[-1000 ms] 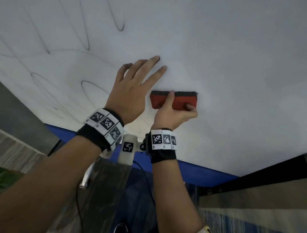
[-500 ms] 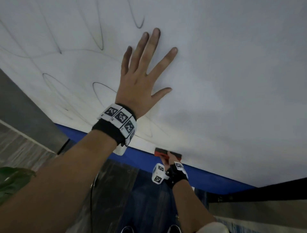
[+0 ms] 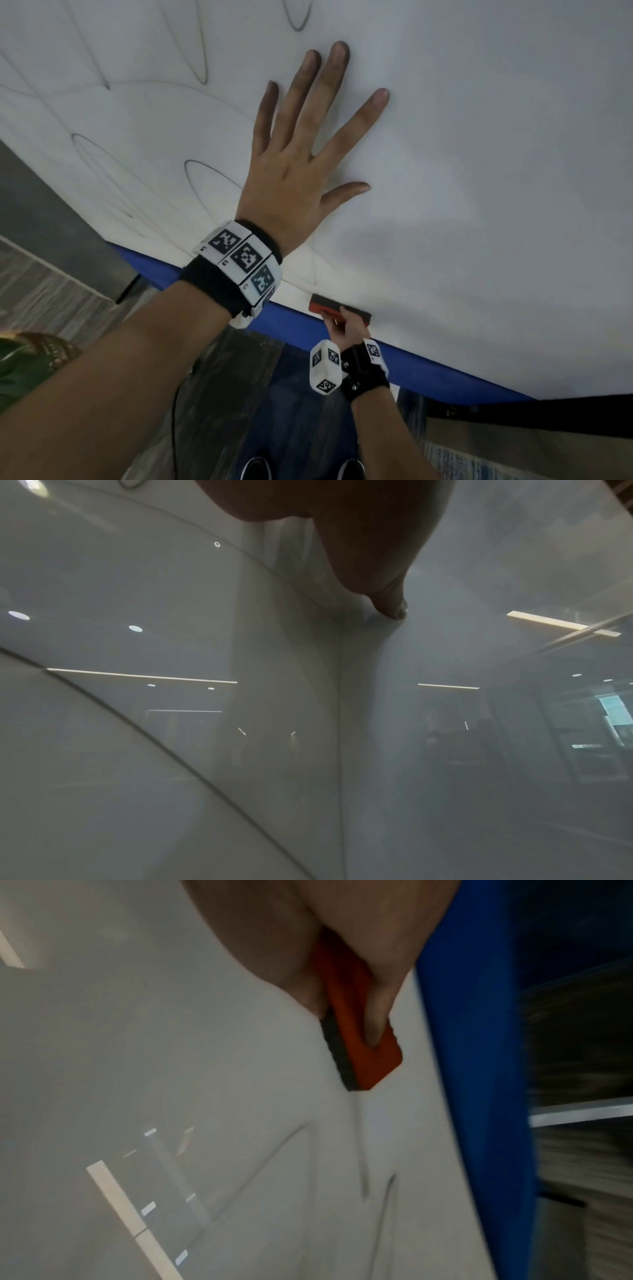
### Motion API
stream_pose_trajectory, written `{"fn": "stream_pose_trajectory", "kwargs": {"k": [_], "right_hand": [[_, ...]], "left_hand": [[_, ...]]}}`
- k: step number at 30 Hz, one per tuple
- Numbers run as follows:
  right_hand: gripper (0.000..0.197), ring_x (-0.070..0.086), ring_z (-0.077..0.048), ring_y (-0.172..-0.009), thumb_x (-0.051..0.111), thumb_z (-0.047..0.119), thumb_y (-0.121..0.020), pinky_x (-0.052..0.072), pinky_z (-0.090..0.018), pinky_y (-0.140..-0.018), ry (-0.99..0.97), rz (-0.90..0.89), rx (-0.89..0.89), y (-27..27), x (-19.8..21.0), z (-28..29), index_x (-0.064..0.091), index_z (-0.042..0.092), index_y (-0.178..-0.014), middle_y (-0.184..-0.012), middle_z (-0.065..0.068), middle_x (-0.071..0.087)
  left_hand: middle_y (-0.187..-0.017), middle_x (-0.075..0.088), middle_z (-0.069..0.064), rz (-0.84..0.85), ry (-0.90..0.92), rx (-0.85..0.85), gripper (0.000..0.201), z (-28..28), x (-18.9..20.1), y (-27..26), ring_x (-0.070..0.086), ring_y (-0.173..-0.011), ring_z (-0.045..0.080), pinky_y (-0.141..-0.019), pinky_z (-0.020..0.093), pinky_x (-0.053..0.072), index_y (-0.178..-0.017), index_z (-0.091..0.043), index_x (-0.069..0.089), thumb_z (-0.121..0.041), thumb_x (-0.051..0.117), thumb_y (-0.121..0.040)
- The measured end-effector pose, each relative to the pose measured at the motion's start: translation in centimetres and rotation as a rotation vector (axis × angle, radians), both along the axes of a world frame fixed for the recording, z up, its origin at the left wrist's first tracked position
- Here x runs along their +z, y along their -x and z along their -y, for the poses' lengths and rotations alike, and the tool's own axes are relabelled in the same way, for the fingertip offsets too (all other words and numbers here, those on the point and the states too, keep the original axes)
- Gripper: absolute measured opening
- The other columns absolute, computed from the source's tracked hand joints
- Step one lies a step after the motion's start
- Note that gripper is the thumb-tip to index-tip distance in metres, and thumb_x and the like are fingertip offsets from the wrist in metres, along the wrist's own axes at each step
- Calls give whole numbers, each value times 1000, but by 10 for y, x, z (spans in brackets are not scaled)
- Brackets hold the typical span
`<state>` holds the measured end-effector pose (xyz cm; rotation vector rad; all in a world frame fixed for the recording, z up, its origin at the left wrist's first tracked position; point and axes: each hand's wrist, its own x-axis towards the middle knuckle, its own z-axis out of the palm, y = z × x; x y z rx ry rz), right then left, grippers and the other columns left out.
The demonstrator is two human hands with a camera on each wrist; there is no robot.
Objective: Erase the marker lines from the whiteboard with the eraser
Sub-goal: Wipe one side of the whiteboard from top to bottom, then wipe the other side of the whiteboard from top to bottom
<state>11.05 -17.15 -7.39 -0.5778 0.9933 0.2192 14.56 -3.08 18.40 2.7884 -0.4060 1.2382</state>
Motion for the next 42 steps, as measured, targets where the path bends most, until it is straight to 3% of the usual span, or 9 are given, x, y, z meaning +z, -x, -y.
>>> {"fn": "stream_pose_trajectory", "kwargs": {"k": [5,9,15,20,23,26,30,35,42], "right_hand": [[15,50,-49,-129,43,0,-107,58,-44,-88,-124,-144,130,-5,-33,4,56,-6,-106,-148,-25,45],[20,43,-48,-137,50,-4,-102,61,-52,-55,-215,-49,108,-11,-1,2,53,-2,-122,-151,-30,40],[20,53,-55,-125,60,-2,-96,62,-56,-68,-588,177,74,-1,163,16,65,-6,-115,-131,-33,58],[18,60,-47,-121,68,1,-87,61,-50,-84,-611,527,330,21,324,9,61,2,-104,-123,-31,64],[45,65,-27,-109,85,8,-77,58,-37,-92,-197,1120,501,30,414,1,60,15,-113,-114,-13,68],[41,63,-17,-105,78,5,-80,49,-23,-89,930,1668,266,25,501,-3,56,21,-111,-112,-2,66],[50,56,-24,-105,72,6,-71,32,-33,-91,2011,1625,-92,-11,587,-10,57,18,-117,-112,2,63],[56,56,-24,-109,74,7,-70,24,-28,-93,2277,1571,65,-35,640,-21,55,22,-121,-110,6,66],[67,57,-23,-111,82,35,-66,48,-46,-99,2187,1646,353,-33,686,1,55,28,-127,-115,3,63]], "left_hand": [[-161,30,26,25,2,-20,77,0,-4,0,24,-151,41,-124,60,22,-157,-22,37,-62,60,-95],[-163,27,24,6,-9,-15,73,0,-2,0,22,-153,39,-125,57,20,-157,-23,35,-62,55,-99],[-170,17,10,-124,-41,-215,58,-30,24,23,17,-158,26,-125,50,25,-160,-24,30,-33,50,-107],[-155,44,-5,-164,59,-289,51,-95,121,44,43,-142,11,-115,38,38,-155,-30,36,-26,45,-105],[-141,53,2,119,361,-227,45,-112,204,56,52,-131,14,-112,33,41,-148,-23,46,-20,48,-103],[-139,52,2,343,452,-282,44,-107,269,69,51,-129,10,-110,25,40,-145,-11,50,-16,53,-101],[-151,44,5,397,260,-377,57,-73,309,68,42,-144,19,-119,41,36,-146,-11,49,-10,67,-92],[-162,34,11,235,55,-361,66,-52,331,13,26,-154,27,-125,44,28,-150,-10,46,-21,73,-91],[-148,52,2,515,-13,-85,39,-43,352,-23,44,-132,25,-100,42,34,-130,-30,50,-50,50,-98]]}}
